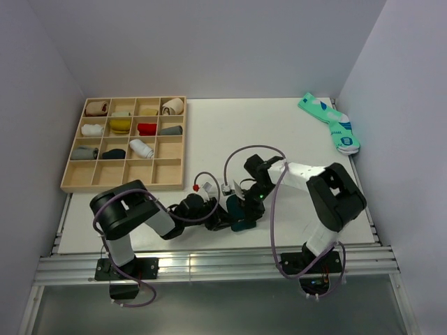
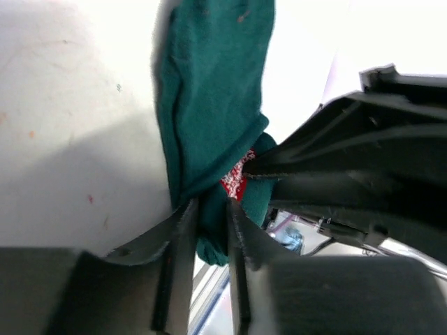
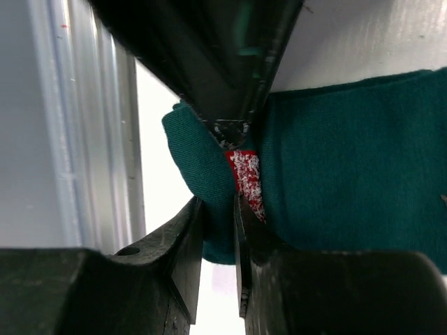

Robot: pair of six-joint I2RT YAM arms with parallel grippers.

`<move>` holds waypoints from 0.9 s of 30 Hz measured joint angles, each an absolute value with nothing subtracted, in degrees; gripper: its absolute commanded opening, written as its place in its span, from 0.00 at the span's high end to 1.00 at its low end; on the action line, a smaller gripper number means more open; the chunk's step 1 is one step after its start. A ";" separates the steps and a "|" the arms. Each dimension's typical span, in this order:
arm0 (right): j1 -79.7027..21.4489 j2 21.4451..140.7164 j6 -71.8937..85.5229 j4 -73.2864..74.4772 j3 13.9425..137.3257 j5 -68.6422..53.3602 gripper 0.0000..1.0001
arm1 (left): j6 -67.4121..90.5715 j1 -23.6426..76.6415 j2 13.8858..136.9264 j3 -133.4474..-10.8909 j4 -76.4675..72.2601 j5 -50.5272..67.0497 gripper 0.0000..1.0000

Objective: Roll the socks
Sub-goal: Roll the sock at the center of the board.

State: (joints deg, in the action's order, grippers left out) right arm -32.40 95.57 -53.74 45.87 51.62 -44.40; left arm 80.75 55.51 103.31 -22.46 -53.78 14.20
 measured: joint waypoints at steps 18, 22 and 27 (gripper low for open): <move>-30.33 109.01 -53.98 58.78 62.65 -48.25 0.79 | 57.52 66.04 89.97 -17.52 -48.58 -11.16 0.52; -29.93 111.37 -53.95 61.12 64.34 -48.97 0.79 | 50.11 67.33 89.01 -17.74 -49.19 -12.84 0.51; -29.69 112.88 -53.84 62.61 65.43 -49.41 0.79 | 43.42 67.53 87.20 -17.89 -51.05 -11.51 0.49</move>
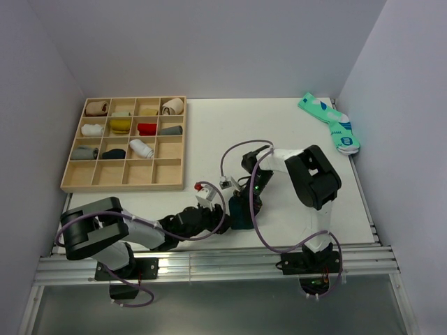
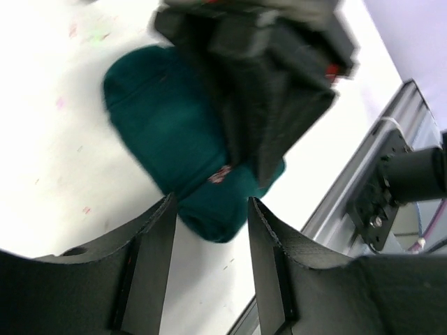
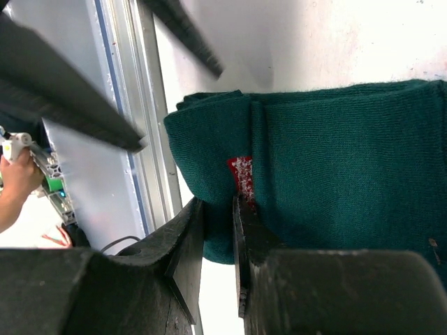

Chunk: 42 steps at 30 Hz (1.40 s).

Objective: Roll the socks
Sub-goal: Roll the sock at the center of the board.

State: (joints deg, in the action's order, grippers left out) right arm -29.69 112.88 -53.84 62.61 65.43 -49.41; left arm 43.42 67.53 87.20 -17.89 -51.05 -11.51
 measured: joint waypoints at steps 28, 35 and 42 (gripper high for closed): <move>-29.34 113.82 -53.89 64.66 66.43 -48.95 0.79 | 33.65 63.35 96.92 -24.82 -52.16 4.21 0.52; -29.34 113.82 -53.39 64.58 66.43 -48.64 0.77 | 34.46 63.18 97.56 -25.69 -52.03 6.22 0.86; -29.34 111.70 -49.32 62.35 65.14 -46.24 0.60 | 37.36 62.78 98.72 -27.00 -51.59 7.38 1.00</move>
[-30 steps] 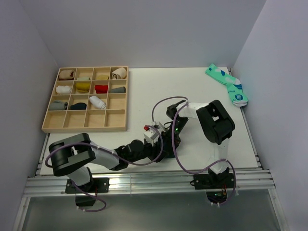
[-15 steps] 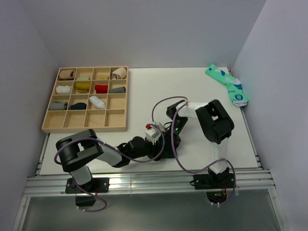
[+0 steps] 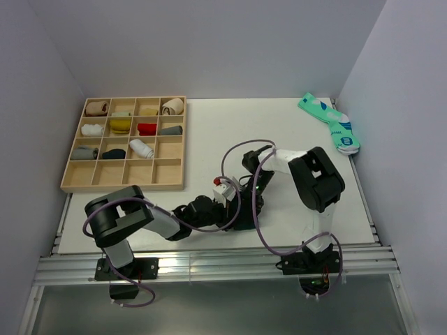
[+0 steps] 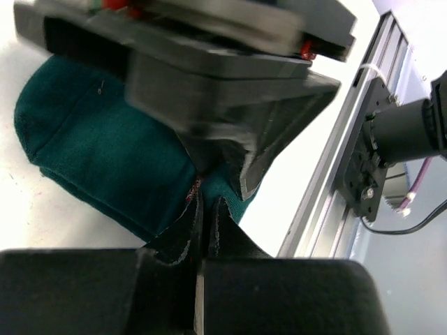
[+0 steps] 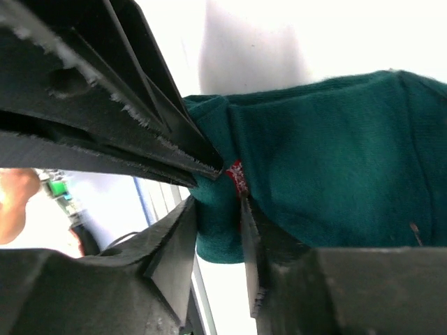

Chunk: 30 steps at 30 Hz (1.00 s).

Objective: Roll the socks
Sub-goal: Roll the sock at the center of the board.

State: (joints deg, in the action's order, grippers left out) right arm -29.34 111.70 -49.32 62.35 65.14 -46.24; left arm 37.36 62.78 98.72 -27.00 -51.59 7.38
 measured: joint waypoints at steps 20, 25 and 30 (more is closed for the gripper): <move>-20.82 86.30 -43.46 49.15 56.45 -38.87 0.50 | 55.09 58.33 104.05 -30.48 -50.17 11.31 1.00; -19.29 78.26 -45.32 46.00 50.24 -37.28 0.47 | 57.74 56.86 104.95 -33.85 -44.86 13.91 1.00; -19.99 71.96 -48.51 45.06 46.35 -36.07 0.47 | 58.70 55.90 105.95 -38.20 -37.98 17.19 0.99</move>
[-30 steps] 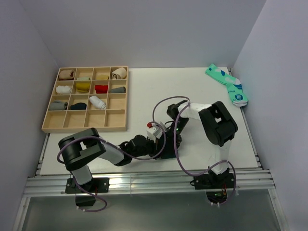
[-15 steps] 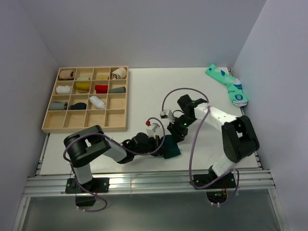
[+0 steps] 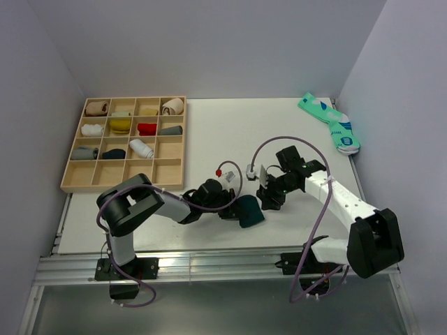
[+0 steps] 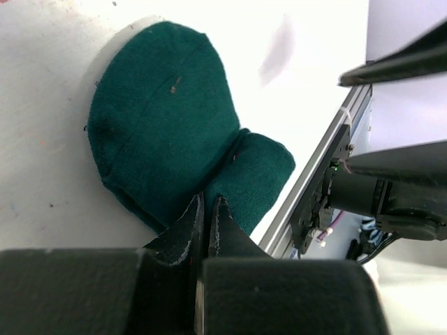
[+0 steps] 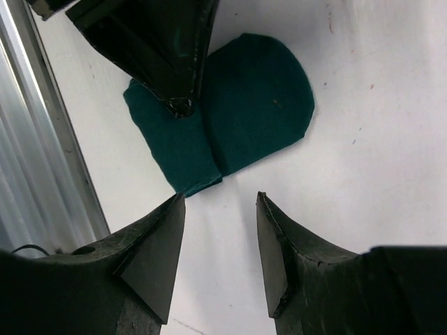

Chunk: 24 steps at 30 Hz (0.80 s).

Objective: Roll the socks
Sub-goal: Roll the sock at the center of the board.

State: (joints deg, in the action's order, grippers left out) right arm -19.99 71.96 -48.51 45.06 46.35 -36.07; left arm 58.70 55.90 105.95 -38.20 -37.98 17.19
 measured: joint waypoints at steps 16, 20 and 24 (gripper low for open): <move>-31.20 64.16 -55.48 37.17 33.65 -28.38 0.46 | 59.18 53.15 109.45 -47.81 -23.35 24.95 1.00; -33.06 62.08 -55.57 34.65 31.94 -26.46 0.46 | 59.20 52.38 110.28 -48.64 -22.61 26.79 1.00; -33.82 61.08 -55.61 33.63 31.38 -25.85 0.44 | 59.18 51.83 110.98 -49.43 -21.91 28.36 1.00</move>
State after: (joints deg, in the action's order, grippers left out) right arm -33.82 61.08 -55.61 33.63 31.38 -25.85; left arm 59.18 51.83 110.98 -49.43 -21.91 28.36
